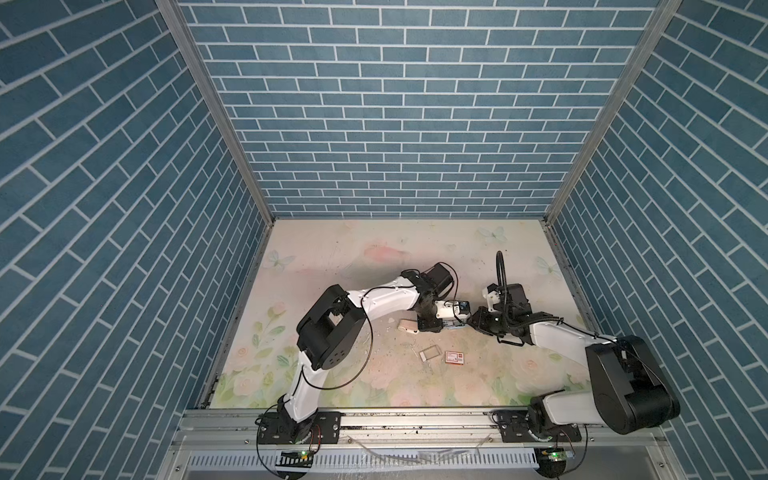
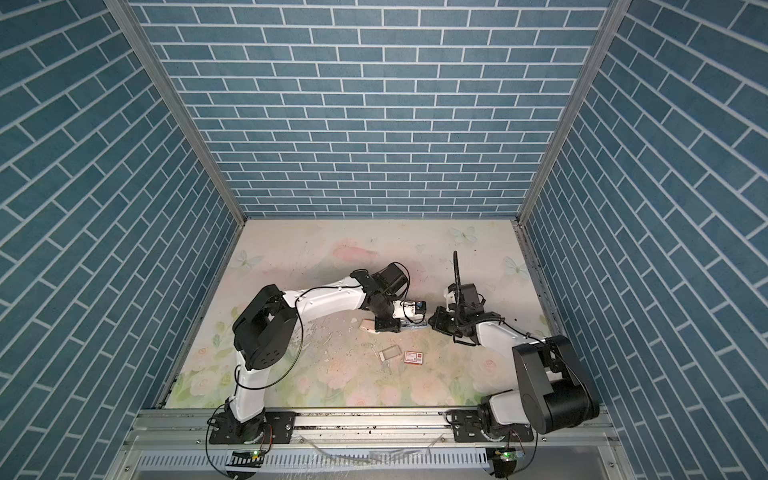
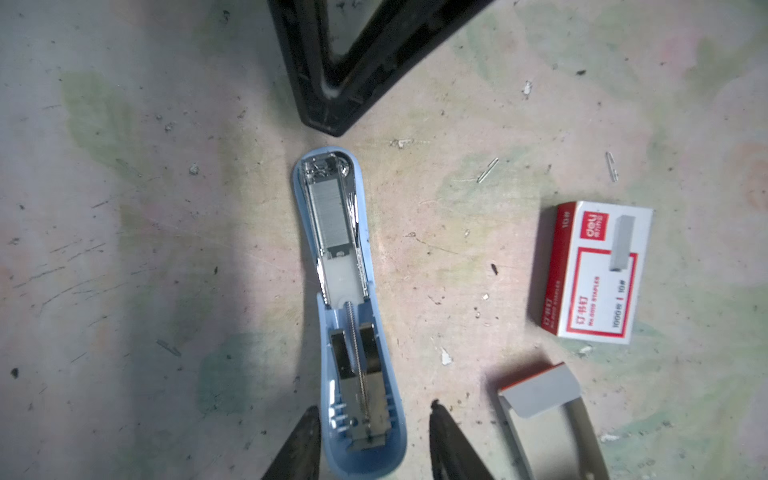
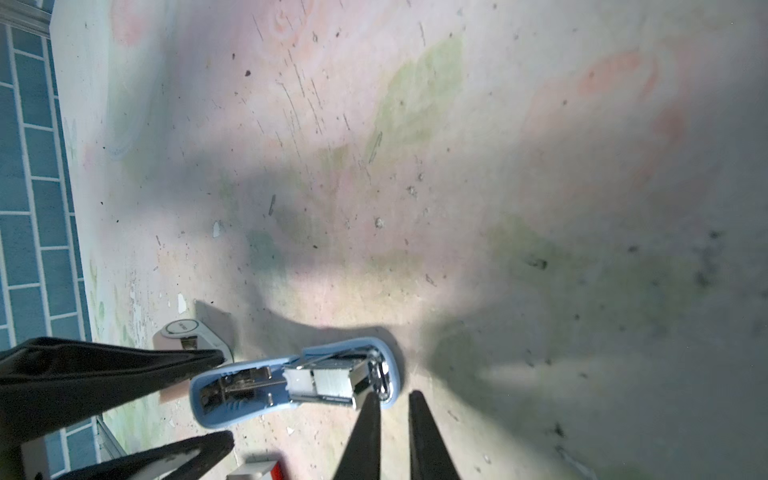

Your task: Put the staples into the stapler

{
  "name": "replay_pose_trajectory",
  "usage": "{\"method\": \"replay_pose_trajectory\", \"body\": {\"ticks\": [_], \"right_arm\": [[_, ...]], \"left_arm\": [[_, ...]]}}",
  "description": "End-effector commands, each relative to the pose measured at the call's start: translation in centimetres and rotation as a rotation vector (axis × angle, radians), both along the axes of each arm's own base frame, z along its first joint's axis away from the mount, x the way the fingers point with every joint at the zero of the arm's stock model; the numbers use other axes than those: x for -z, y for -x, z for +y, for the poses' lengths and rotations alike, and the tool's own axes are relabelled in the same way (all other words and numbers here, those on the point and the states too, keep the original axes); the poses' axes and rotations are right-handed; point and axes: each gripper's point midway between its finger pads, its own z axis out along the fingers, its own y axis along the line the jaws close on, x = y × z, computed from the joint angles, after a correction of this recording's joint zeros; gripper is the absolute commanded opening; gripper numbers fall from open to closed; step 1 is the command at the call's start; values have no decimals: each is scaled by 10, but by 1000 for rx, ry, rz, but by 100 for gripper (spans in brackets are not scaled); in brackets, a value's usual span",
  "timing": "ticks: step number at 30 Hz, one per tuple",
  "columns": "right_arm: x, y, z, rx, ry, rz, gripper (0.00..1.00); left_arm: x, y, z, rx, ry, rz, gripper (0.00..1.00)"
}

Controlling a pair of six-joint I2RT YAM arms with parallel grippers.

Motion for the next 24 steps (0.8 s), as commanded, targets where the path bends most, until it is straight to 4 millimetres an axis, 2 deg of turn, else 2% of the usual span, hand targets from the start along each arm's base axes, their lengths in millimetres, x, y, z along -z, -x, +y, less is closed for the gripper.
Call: {"method": "replay_pose_trajectory", "body": {"ticks": [1,12,24], "right_arm": [[4,2,2,-3,-15,31,15],[5,-2,7,-27,-26,35,15],[-2,-3,1,-11,4,14,15]], "left_arm": [[9,5,4,19,-26,6,44],[11,3,6,25,-36,-11,44],[12,1,5,23,-36,-22,37]]}}
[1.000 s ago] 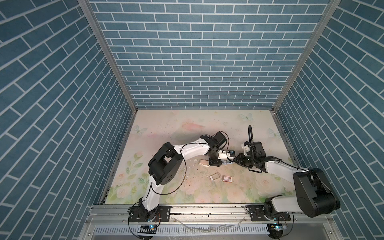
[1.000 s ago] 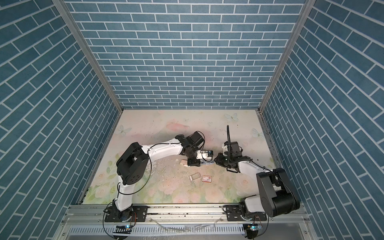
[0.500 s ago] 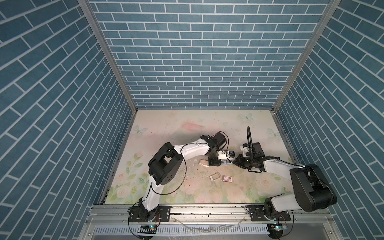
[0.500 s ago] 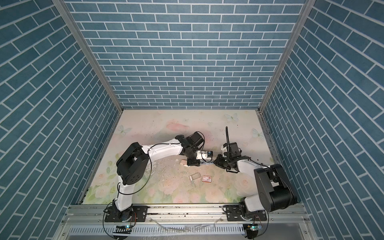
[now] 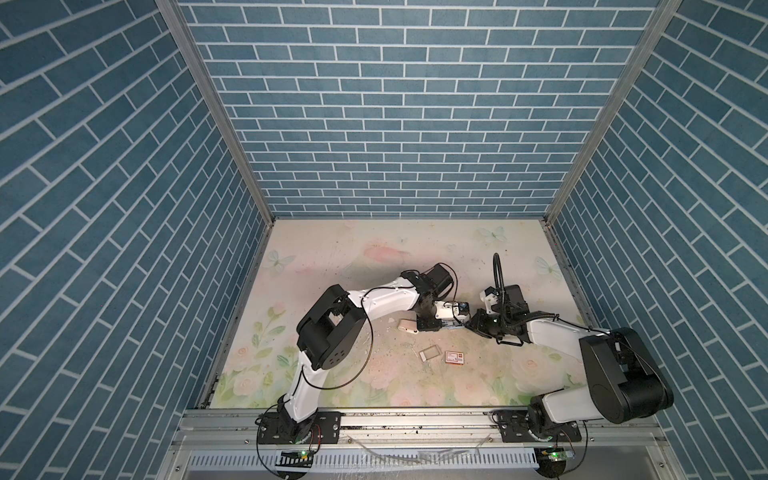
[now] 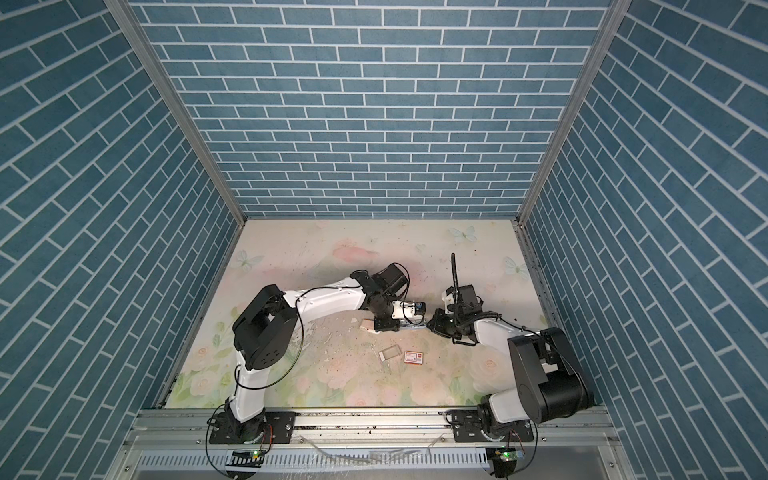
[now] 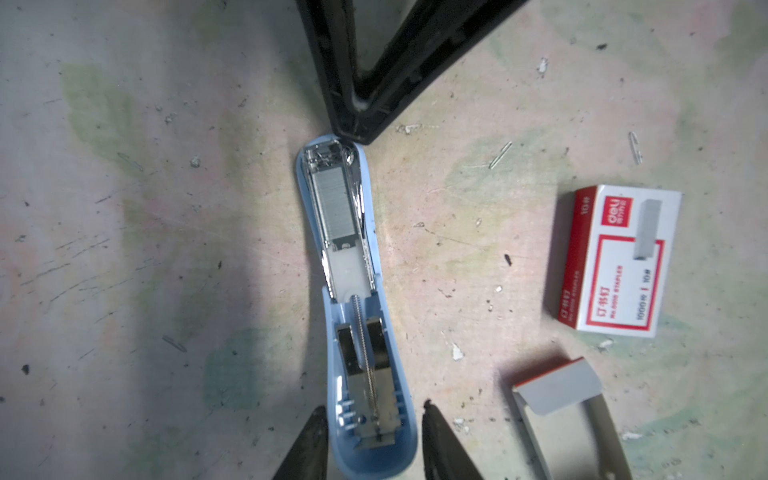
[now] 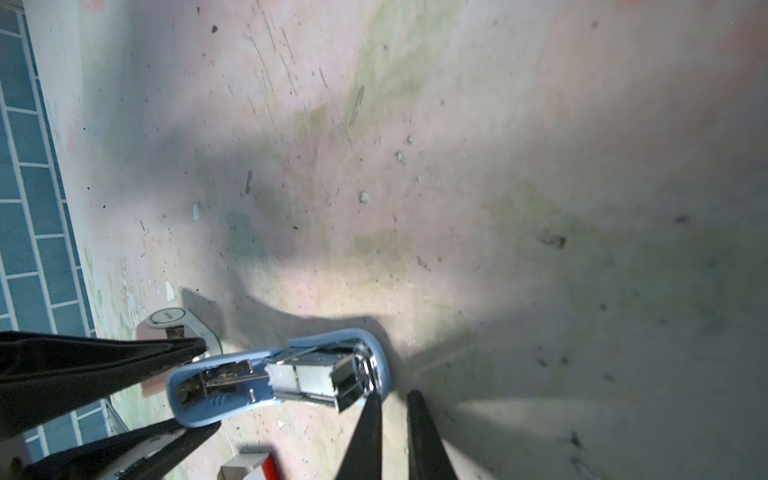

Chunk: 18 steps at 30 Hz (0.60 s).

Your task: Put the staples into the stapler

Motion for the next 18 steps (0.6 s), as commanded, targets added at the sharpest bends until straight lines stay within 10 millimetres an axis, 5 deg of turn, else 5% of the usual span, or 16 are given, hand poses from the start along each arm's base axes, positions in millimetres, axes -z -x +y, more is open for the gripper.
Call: {"method": "replay_pose_trajectory", "body": {"ticks": [1,18], "right_arm": [[-13,-11,-1,4,12,-41,15],[-3,-15,1,-12,16,-13,15]], "left_arm": [[9,4,3,12,-23,8,37],[5,3,2,14,-12,-5,33]]}}
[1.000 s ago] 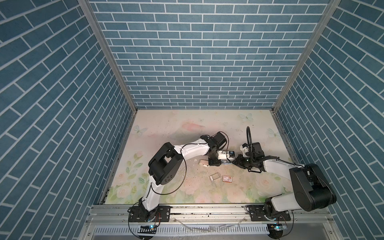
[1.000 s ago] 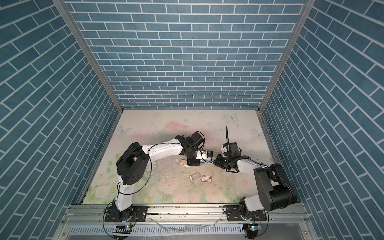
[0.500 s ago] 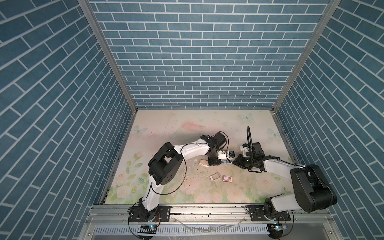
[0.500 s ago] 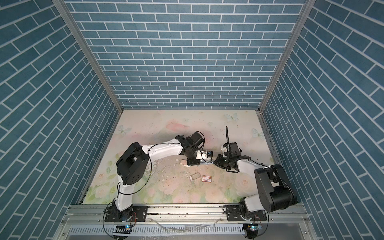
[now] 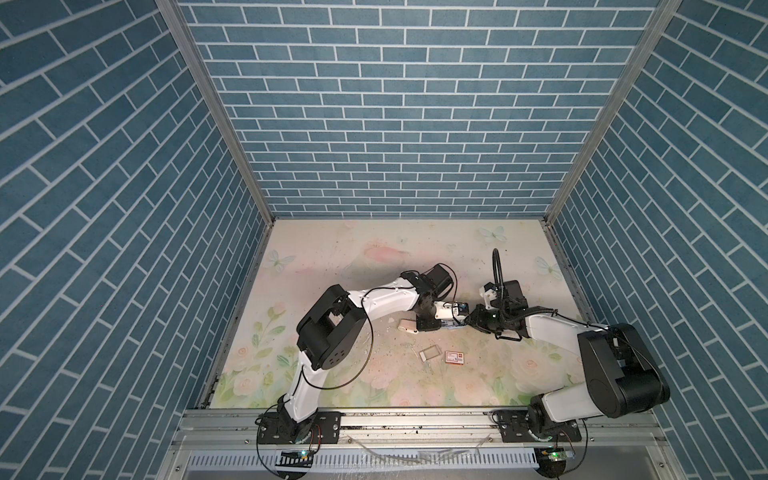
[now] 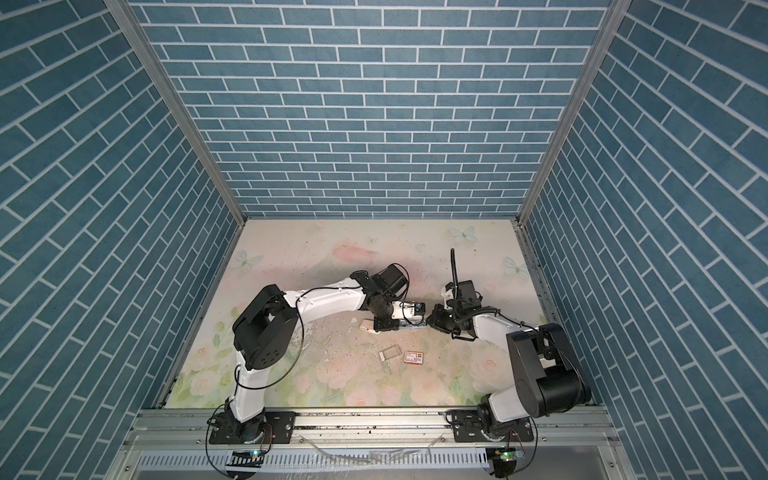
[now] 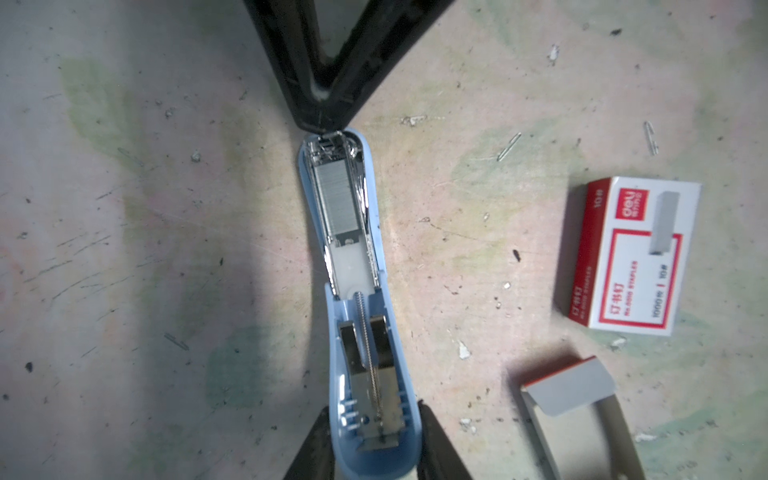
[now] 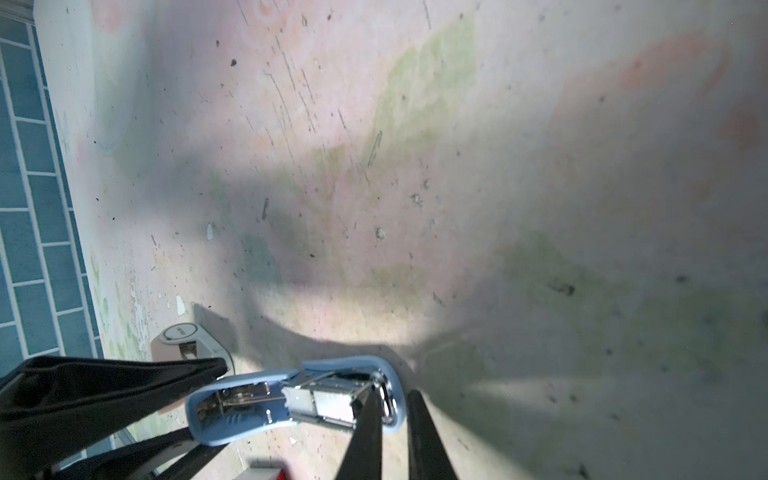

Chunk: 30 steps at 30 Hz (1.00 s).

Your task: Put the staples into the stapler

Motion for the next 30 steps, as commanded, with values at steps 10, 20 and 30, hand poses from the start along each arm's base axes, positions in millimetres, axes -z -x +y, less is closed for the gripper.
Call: {"method": "replay_pose_trajectory", "body": {"ticks": [10,20,30], "right_arm": [[7,-3,0,-30,19,10,14],[11,3,1,-41,13,30,10],[14,10,-1,-39,13,48,8]], "left_arm": [[2,4,0,14,-4,9,29],[-3,0,-4,9,9,1,25],[-7,-1,-7,-4,20,3,25]]}}
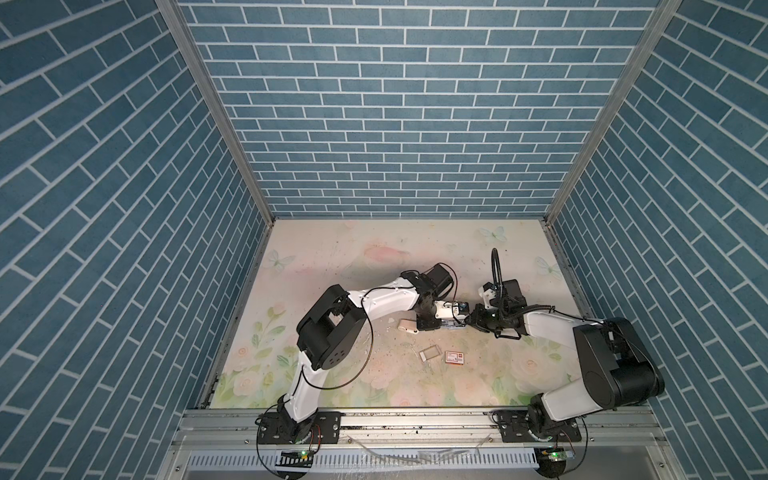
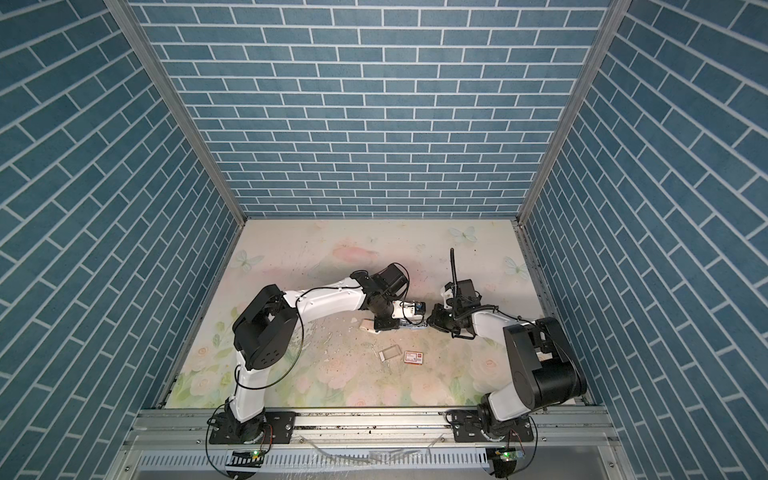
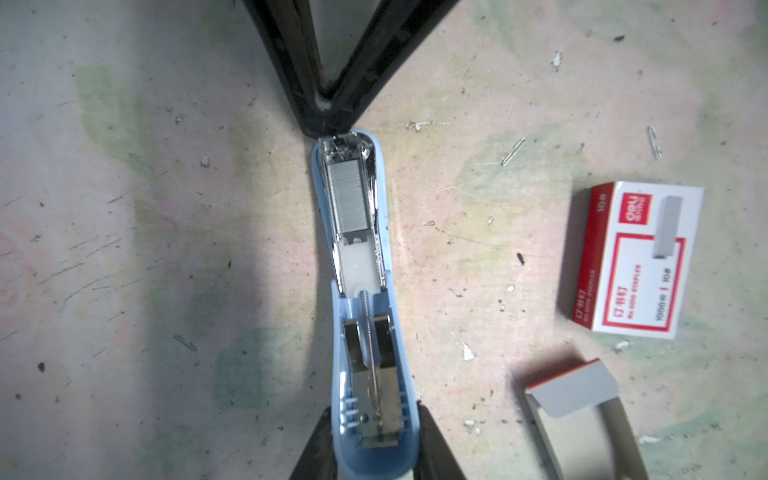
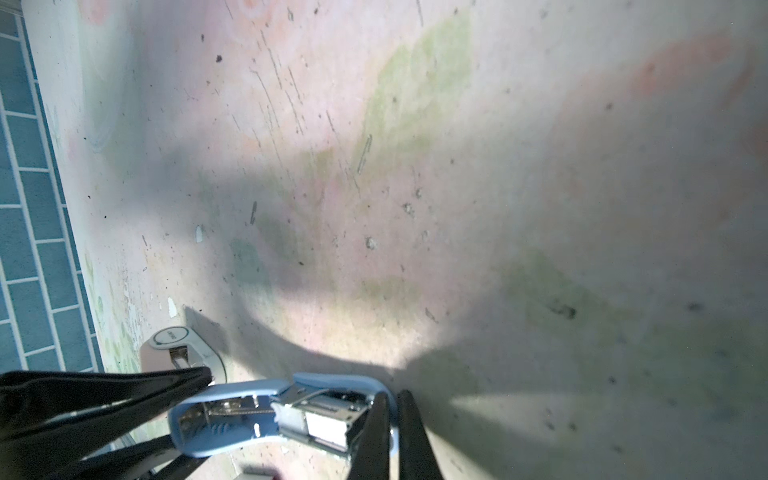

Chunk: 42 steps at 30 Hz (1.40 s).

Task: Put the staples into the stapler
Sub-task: 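Press the blue stapler's lid closed with the left gripper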

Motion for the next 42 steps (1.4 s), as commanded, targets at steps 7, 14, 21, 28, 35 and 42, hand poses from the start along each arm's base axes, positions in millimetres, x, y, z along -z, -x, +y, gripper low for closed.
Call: {"method": "replay_pose_trajectory", "body": {"ticks": [7,14,21,28,35,42], "right_arm": [[11,16,-4,-11,11,41,6],[16,21,-6,-14,14,53,2],[17,22,-4,-22,9,63,0],[17,23,-4,-26,8,61,0],[16,22,-2,-33,1,56,0],[14,22,-1,-35,-8,52,0]], "left_arm": [[-9,-1,-7,-13,20,8,23],[-8,-2,-8,-14,16,13,22],[-8,-4,-12,-13,12,17,21],[-6,-3,-14,-5,-1,27,19],[-5,-1,-18,-2,4,37,19],[-11,-2,-25,-3,18,43,19]]}}
